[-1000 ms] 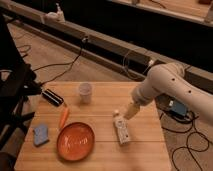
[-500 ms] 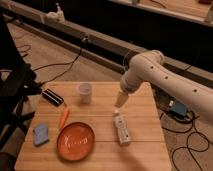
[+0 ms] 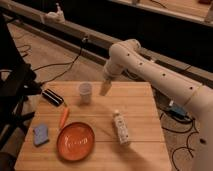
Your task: Pick up the ceramic cup
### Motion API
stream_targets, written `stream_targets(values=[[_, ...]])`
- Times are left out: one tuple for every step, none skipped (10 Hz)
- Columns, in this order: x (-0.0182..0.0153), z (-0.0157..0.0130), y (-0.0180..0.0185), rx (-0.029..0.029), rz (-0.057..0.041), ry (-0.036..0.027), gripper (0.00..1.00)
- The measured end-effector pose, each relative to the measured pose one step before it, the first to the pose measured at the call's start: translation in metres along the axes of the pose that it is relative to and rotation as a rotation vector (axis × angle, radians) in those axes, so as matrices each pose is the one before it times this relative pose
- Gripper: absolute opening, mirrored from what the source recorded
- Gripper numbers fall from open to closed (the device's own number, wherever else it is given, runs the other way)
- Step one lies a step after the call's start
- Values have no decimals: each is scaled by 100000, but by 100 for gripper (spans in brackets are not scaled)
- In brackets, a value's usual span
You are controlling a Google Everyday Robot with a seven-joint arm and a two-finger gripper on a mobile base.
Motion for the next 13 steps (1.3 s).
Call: stream_targets(values=[[-1476,1188,-213,-1711,-2034,-1698,80],[-1215,1243,-145,-1991,-1672,-1685,80],[-1173,1169,-40,-2231,-1488,-2288,80],[-1291,843,307,-2630,-1600,-3724,80],[-1175,99,289,-1764,-1695,-4488,80],[-351,-76,70,-432,-535,-1836,80],[88,-82,-27,138,145,-37,80],[-86,55,15,-72,-124,-20,80],[-119,82,35,-108,-220,17,80],[180,147,104,-466,121,326,80],[389,665,401,-1898,57,1153,80],[127,1017,523,-2510,-782,1238,80],[191,1235,508,-2812,-660,1371,80]])
